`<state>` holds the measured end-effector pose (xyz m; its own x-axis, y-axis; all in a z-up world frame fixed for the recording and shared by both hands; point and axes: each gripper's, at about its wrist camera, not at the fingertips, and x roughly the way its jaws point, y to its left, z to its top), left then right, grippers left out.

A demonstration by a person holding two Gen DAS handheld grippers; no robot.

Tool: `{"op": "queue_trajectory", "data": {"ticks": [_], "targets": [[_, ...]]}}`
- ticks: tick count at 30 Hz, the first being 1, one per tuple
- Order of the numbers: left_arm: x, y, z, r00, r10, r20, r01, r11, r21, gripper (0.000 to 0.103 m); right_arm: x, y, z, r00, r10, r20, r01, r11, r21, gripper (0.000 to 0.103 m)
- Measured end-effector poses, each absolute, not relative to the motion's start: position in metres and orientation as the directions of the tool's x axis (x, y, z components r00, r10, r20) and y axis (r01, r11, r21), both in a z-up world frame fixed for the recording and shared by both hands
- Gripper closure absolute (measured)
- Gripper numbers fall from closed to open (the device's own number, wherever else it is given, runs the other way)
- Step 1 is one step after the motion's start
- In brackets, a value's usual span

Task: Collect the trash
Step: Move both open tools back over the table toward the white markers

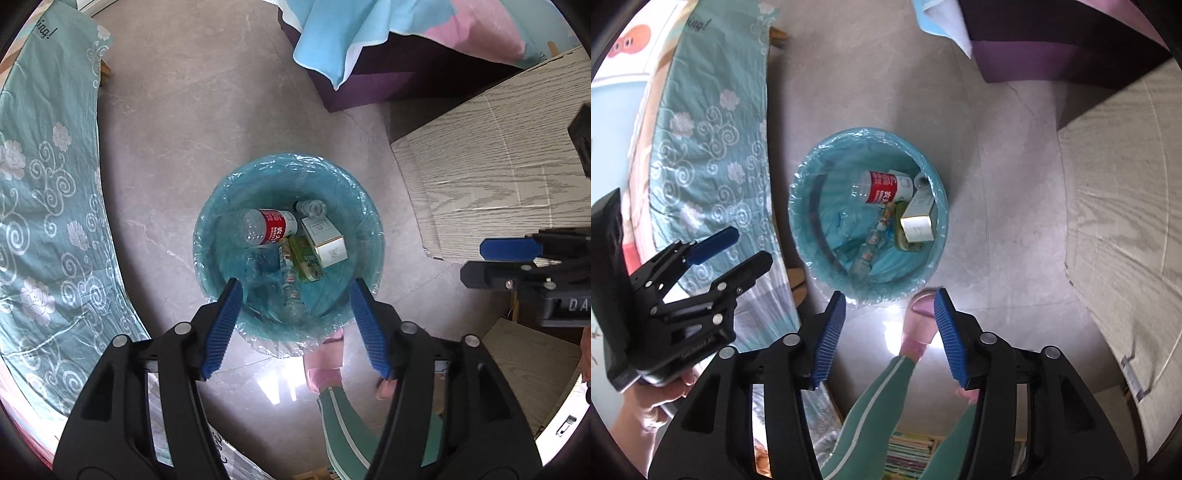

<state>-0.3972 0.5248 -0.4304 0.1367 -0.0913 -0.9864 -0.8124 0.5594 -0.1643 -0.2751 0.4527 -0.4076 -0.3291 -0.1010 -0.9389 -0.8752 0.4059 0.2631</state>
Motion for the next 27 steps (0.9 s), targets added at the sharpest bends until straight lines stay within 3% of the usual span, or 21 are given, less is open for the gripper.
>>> {"op": "queue_trajectory", "data": {"ticks": [4,8,13,19,27], "targets": [[-0.401,0.521,-0.408,0.145,-0.067,-0.987,-0.809,0.566,-0.157,0.036,-0.276,0.442,-0.39,-0.405,-0.07,-0.912,-0.833,0.439,0.336,0.029],[-0.414,0.516,-0.376,0.182,-0.057,-0.982,-0.826,0.532,-0.184,0.016,-0.285,0.432,-0.362,-0.512,-0.03,-0.858,-0.771,0.457,0.444,0.019],[-0.433,0.505,-0.33,0.216,-0.071,-0.974,-0.832,0.508,-0.222,0.012,-0.308,0.417,-0.288,-0.644,0.068,-0.762,-0.661,0.452,0.599,0.007],[-0.434,0.488,-0.254,0.283,-0.04,-0.958,-0.802,0.538,-0.259,0.01,-0.313,0.391,-0.173,-0.745,0.236,-0.624,-0.531,0.356,0.769,0.006],[-0.337,0.441,-0.138,0.411,0.005,-0.912,-0.591,0.763,-0.262,0.007,-0.241,0.29,-0.017,-0.504,0.561,-0.656,-0.612,0.303,0.73,0.006]]}}
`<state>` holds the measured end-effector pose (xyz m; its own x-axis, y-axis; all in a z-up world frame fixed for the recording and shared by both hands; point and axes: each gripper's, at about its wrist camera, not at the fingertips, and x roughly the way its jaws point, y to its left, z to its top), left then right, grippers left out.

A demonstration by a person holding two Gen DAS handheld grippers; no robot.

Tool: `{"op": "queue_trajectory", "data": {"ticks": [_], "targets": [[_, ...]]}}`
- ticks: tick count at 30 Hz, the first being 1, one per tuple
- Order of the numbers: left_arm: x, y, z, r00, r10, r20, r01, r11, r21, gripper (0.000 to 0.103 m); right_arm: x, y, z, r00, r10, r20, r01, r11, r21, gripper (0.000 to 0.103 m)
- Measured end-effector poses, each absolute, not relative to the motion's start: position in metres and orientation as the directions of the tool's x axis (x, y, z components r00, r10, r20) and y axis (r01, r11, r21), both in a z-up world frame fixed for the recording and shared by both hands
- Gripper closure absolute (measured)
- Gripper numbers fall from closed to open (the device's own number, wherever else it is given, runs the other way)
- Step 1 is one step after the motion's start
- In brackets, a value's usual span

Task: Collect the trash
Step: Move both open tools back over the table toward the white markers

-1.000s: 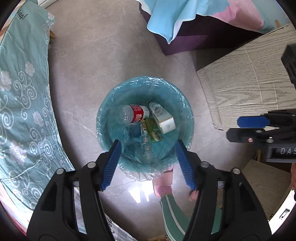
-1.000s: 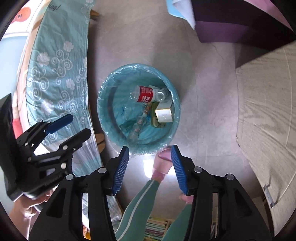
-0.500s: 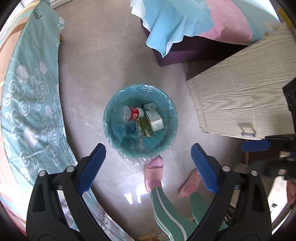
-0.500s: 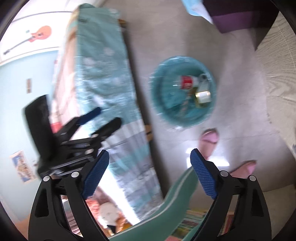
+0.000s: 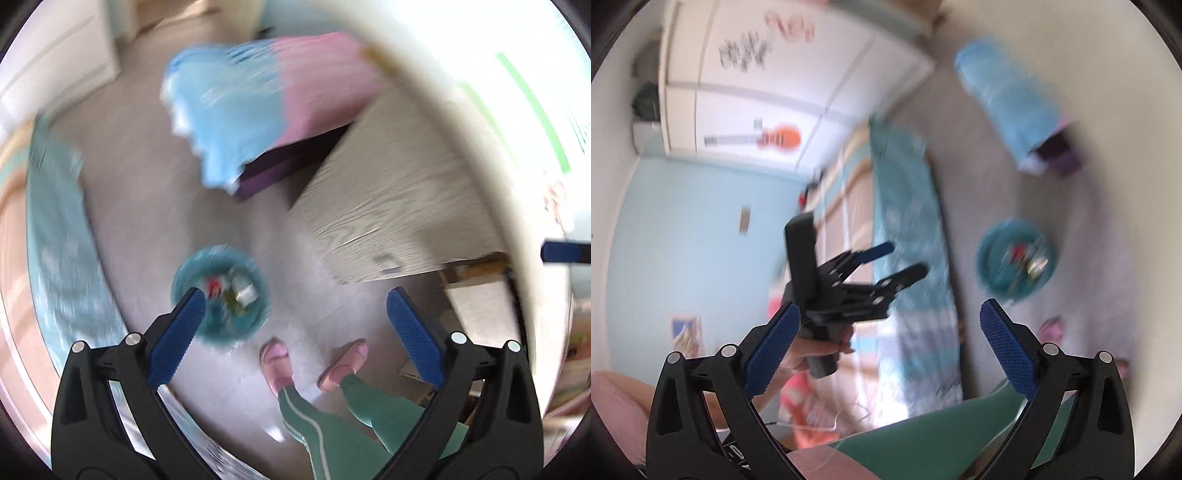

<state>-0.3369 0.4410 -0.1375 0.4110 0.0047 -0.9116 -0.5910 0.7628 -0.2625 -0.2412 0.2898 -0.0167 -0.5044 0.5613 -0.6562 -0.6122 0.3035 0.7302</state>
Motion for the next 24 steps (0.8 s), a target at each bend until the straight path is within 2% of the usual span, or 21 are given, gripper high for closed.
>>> {"op": "queue_trajectory", "data": {"ticks": [6,10,16,20,24], "targets": [[-0.241,0.384,-0.072,0.517,-0.06,-0.854,-0.398,0.867,-0.301,0.007,-0.173,0.174,0.031,-0.325,0.718,-0.616,-0.549,0.387,0.741,0.006],[-0.175,0.326,-0.045,0.543,-0.067,-0.837,-0.229,0.947,-0.224,0.007,-0.142,0.097,0.041,-0.226,0.817,-0.53,-0.463,0.388,0.797,0.006],[-0.09,0.246,-0.025,0.577,-0.117,-0.808,-0.047,0.983,-0.176,0.007,-0.105,0.013,0.056,0.018,0.736,-0.676,-0.447,0.611,0.653,0.006],[-0.043,0.205,-0.025,0.566,-0.136,-0.813,0.019,0.988,-0.152,0.007,-0.083,-0.035,0.063,0.174,0.673,-0.719,-0.408,0.714,0.57,0.006],[-0.004,0.173,-0.035,0.532,-0.139,-0.835,0.049,0.99,-0.134,0.007,-0.049,-0.074,0.057,0.321,0.497,-0.806,-0.302,0.86,0.41,0.006]]}}
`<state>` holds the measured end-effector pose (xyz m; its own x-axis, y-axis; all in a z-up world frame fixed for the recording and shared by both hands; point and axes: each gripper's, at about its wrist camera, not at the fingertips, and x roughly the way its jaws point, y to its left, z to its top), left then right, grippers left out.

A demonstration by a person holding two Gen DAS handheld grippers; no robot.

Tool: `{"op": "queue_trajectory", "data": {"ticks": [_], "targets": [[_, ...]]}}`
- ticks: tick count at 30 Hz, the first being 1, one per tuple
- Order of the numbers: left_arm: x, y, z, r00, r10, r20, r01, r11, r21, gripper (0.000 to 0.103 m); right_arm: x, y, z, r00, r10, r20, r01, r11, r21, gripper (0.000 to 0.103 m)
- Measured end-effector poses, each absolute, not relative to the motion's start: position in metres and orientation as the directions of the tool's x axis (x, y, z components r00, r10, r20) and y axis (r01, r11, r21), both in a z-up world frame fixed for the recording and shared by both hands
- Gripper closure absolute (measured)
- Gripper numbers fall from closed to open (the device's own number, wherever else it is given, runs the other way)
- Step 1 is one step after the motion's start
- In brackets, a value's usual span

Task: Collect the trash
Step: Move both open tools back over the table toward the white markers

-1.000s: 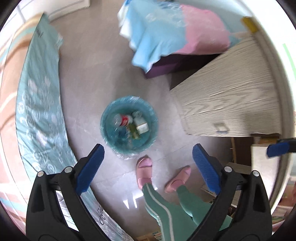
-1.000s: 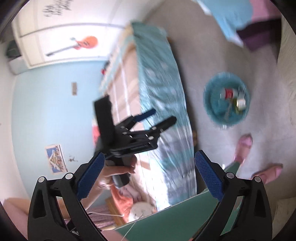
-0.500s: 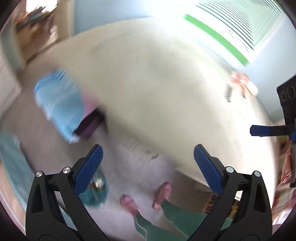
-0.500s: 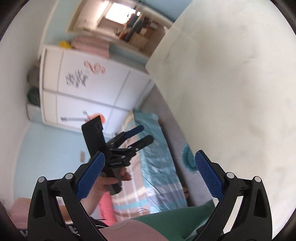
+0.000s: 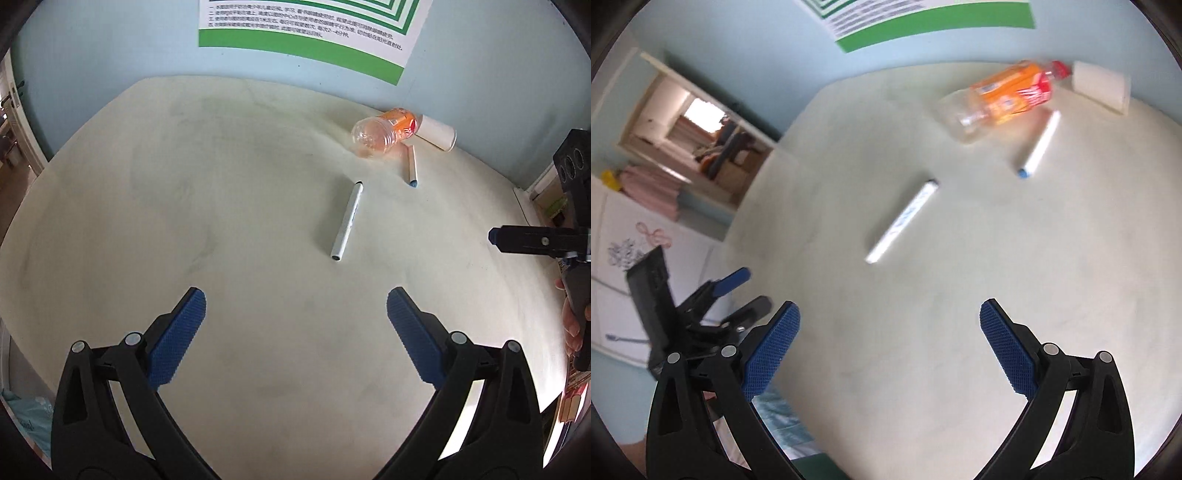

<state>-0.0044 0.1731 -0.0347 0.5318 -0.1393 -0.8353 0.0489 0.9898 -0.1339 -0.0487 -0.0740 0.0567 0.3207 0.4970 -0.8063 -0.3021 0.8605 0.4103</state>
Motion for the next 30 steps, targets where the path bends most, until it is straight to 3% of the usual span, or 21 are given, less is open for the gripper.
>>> {"op": "queue_trajectory", "data": {"ticks": [4,11,14,23,30], "targets": [[0.026,0.15,-0.056,0.483,-0.103,-0.87,0.068,0.994,-0.08,0.007,-0.016,-0.107,0.042,0.394,0.314,-0.864,-0.155,0.949,0.274,0.006],[0.06,0.128,-0.076,0.417,-0.106,-0.903,0.071,0.994,-0.084,0.007,0.04,-0.133,0.033,0.399,0.239,-0.885,-0.066,0.97,0.232,0.006],[0.071,0.121,-0.081,0.406,-0.071,-0.911,0.079,0.996,-0.043,0.007,0.068,-0.128,0.029,0.397,0.157,-0.904,-0.061,0.988,0.144,0.006],[0.099,0.112,-0.097,0.359,-0.027,-0.933,0.094,0.996,0.008,0.007,0.13,-0.121,0.0,0.359,0.048,-0.932,0.003,0.999,0.053,0.006],[0.106,0.107,-0.105,0.35,0.032,-0.936,0.115,0.99,0.077,0.007,0.146,-0.12,-0.01,0.344,0.058,-0.937,0.027,0.997,0.071,0.006]]}}
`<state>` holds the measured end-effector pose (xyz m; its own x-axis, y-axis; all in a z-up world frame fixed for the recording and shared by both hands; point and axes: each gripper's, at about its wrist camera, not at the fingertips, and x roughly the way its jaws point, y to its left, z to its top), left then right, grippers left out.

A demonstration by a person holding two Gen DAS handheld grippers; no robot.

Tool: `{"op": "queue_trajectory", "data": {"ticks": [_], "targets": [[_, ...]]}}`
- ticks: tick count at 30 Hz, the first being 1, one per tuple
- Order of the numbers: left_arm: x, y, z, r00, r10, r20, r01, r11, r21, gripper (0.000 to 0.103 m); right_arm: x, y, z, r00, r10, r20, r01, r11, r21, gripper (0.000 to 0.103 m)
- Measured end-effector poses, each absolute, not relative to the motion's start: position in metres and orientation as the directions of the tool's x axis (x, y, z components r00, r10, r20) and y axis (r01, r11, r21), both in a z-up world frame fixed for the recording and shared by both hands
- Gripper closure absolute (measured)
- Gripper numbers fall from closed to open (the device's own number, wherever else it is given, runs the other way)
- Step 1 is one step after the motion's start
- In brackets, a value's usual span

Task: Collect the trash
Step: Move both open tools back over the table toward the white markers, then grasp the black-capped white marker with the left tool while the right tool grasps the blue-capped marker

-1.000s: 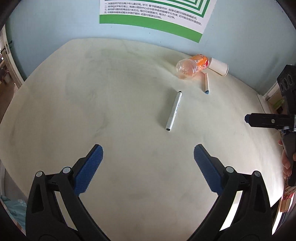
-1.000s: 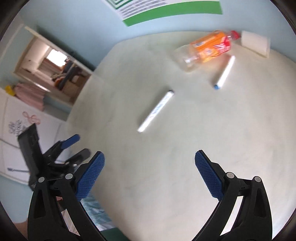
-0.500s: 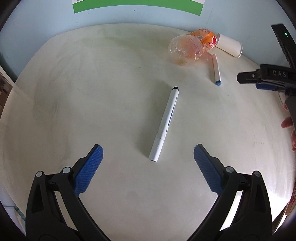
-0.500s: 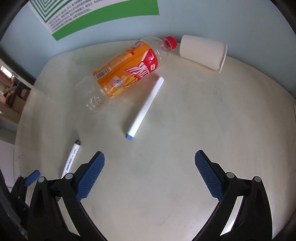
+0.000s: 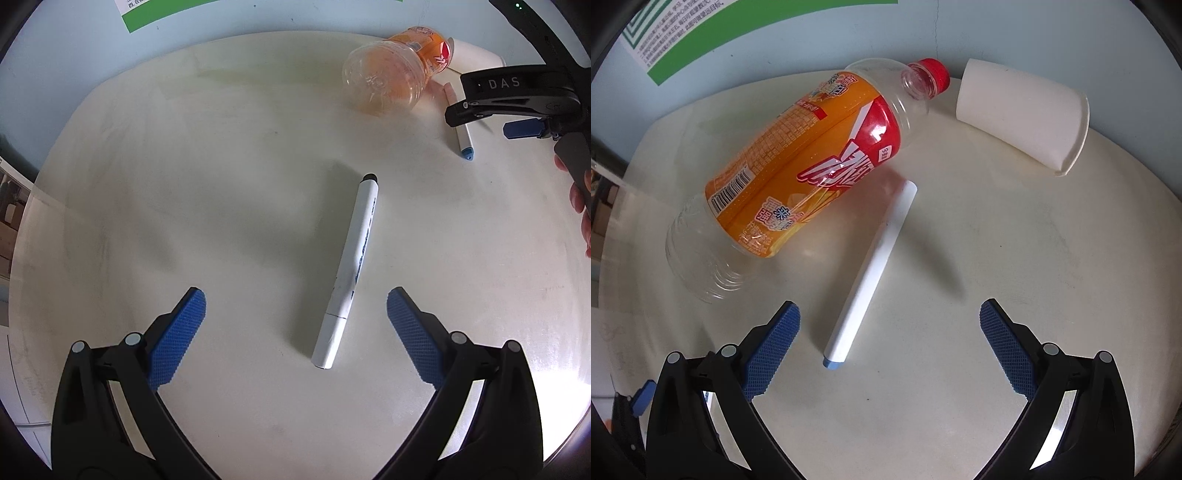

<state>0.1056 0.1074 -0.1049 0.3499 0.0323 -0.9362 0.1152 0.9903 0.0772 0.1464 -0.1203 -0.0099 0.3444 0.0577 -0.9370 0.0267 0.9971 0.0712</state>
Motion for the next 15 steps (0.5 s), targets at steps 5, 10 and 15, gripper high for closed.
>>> {"op": "queue_trajectory", "data": {"ticks": [5,10,15], "targets": [[0.109,0.11,-0.11,0.341,0.031,-0.939,0.114,0.991,0.074,0.011,0.156,-0.12,-0.015,0.335,0.053,-0.941,0.036,0.997,0.069,0.006],[0.114,0.113,-0.111,0.335,-0.011,-0.942,0.104,0.994,0.026,0.022,0.164,-0.114,-0.016,0.343,0.03,-0.939,0.013,0.999,0.037,0.008],[0.121,0.109,-0.107,0.348,-0.019,-0.937,0.109,0.994,0.021,0.05,0.164,-0.101,-0.016,0.367,-0.004,-0.93,-0.012,1.0,-0.009,0.019]]}}
